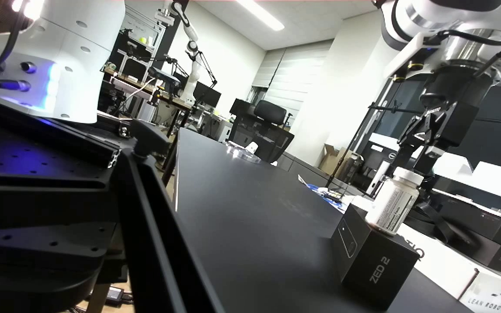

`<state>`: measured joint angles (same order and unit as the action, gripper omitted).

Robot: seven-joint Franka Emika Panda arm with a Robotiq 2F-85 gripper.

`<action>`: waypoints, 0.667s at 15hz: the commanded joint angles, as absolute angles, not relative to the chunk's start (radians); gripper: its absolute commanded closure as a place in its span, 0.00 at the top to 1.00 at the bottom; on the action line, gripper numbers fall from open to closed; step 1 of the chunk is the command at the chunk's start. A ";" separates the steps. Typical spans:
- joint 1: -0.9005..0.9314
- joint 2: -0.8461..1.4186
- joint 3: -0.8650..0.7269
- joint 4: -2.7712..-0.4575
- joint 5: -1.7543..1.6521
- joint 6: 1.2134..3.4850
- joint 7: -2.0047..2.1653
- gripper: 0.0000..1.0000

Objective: Pick up the bottle and put it on the table

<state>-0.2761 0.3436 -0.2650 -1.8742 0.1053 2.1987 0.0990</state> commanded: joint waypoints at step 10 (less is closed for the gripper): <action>-0.267 0.363 -0.270 -1.855 0.041 2.193 0.137 0.39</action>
<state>-0.2742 0.3612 -0.2656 -1.8742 0.0709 2.1996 0.1007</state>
